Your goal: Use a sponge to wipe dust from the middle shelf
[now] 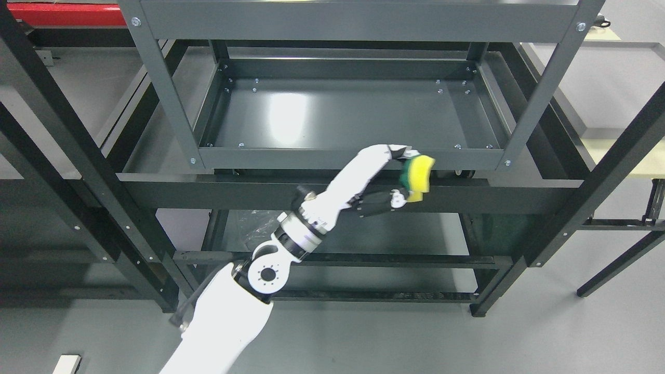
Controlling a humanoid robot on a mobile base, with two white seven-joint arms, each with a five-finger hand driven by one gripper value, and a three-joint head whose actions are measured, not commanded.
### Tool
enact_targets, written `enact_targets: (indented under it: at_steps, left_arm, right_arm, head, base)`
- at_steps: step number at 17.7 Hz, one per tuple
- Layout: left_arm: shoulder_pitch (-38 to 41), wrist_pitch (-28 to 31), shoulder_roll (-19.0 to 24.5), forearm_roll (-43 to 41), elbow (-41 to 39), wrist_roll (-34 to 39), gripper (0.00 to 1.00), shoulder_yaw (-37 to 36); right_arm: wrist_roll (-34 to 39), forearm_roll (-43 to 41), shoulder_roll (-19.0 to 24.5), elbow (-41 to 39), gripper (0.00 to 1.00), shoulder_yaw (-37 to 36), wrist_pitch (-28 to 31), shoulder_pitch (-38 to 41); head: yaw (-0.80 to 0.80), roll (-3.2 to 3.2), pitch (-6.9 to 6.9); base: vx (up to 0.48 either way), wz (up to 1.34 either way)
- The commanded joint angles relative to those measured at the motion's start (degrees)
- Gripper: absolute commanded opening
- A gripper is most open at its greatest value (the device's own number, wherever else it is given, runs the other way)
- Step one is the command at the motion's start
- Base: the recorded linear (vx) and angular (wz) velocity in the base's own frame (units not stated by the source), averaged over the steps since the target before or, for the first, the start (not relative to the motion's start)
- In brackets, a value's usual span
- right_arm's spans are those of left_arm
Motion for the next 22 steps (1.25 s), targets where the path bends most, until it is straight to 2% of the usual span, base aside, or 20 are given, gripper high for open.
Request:
enact_targets:
  at_steps: [1, 4, 8, 22]
  left_arm:
    - [12.2, 0.7, 0.3, 9.5, -0.5, 8.5, 0.03, 17.2]
    - [16.9, 0.8, 0.3, 9.6, -1.4, 10.4, 0.03, 18.3]
    - [21.9, 0.5, 0.3, 10.6, -6.5, 10.3, 0.03, 21.1]
    - [23.7, 0.8, 0.3, 12.6, -8.0, 10.1, 0.03, 20.6]
  right_arm:
    - [0.0, 0.0, -1.0, -1.0, 1.00, 0.0, 0.0, 0.0]
    - [0.0, 0.0, -1.0, -1.0, 1.00, 0.0, 0.0, 0.0]
    - [0.0, 0.0, -1.0, -1.0, 1.00, 0.0, 0.0, 0.0]
    - [0.0, 0.0, -1.0, -1.0, 1.00, 0.0, 0.0, 0.0]
  head:
    - [0.00, 0.00, 0.00]
    - [0.00, 0.00, 0.00]
    - [0.00, 0.00, 0.00]
    - [0.00, 0.00, 0.00]
  base:
    - [0.000, 0.00]
    - [0.000, 0.00]
    - [0.000, 0.00]
    - [0.000, 0.00]
